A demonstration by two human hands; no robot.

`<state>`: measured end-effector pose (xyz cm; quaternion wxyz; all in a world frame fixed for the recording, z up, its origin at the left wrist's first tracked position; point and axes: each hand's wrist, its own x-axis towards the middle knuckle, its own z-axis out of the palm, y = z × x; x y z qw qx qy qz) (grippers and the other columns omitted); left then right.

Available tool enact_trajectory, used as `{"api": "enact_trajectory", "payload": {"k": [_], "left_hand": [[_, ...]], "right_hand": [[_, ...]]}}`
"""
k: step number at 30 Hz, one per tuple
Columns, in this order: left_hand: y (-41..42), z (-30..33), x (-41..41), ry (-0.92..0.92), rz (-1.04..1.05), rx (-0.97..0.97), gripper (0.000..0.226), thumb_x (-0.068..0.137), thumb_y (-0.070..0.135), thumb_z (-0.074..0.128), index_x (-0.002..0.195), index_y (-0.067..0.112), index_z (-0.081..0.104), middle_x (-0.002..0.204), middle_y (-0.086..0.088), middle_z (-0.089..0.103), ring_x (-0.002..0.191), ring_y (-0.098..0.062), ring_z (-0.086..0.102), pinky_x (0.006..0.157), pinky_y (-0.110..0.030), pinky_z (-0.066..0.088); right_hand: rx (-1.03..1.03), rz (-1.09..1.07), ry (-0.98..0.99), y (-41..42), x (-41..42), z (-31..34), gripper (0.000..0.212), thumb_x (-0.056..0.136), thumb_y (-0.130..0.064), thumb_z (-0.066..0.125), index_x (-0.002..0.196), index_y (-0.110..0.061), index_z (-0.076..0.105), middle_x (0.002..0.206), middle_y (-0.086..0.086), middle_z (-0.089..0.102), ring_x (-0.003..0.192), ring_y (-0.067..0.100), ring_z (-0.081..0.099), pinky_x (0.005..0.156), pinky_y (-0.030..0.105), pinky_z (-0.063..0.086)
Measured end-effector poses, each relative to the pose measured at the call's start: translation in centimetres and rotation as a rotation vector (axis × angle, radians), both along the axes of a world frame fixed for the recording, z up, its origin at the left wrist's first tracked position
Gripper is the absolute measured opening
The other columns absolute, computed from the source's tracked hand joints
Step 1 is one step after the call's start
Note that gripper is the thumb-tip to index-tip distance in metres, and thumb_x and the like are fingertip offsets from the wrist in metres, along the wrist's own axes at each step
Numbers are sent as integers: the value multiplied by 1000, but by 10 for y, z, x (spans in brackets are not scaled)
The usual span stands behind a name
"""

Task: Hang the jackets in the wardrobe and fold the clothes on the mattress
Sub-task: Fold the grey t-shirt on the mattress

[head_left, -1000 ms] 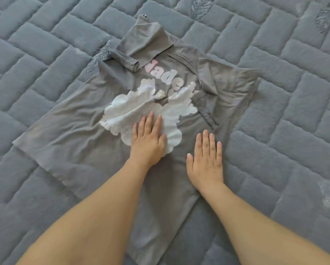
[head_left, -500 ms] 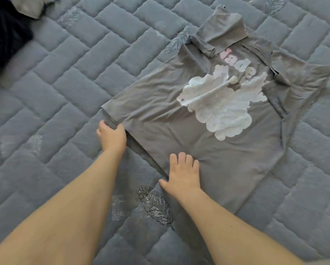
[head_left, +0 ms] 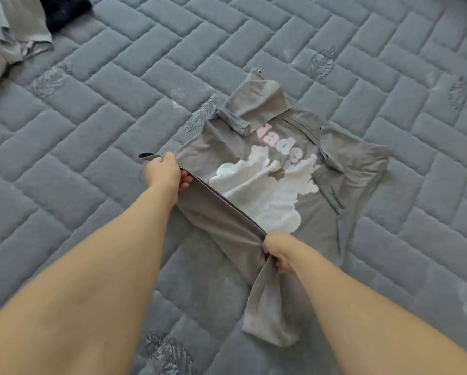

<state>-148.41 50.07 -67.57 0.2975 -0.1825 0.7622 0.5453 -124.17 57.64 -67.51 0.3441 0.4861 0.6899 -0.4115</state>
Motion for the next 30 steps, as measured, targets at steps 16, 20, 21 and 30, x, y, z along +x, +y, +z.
{"api": "enact_trajectory", "payload": {"k": [16,20,21,30], "left_hand": [[303,-78,5,511,-886,-828,80,89,75,13,158,35,5,165,-7,-15,150,-31,-19,102,-75,-19],[309,-119,10,750,-772,-954,82,87,74,18,157,34,10,166,-10,-4,152,-35,-6,103,-77,-14],[309,-117,9,742,-781,-972,81,87,74,19,157,34,9,166,-10,-4,152,-35,-6,104,-78,-12],[307,-112,12,722,-787,-985,81,88,70,24,158,33,7,166,-12,-5,152,-35,-6,106,-79,-5]], "right_hand": [[963,25,48,329,0,-54,32,91,-10,41,122,-11,52,119,19,55,108,38,53,84,47,45],[1203,-114,336,347,14,-108,30,75,-15,43,95,-7,64,90,20,61,79,41,57,64,43,46],[1196,-102,345,346,15,-109,29,74,-15,44,95,-8,63,89,19,61,78,40,56,63,43,45],[1127,-99,289,345,10,-100,32,73,-15,45,99,-9,63,92,18,59,80,39,55,63,43,44]]}}
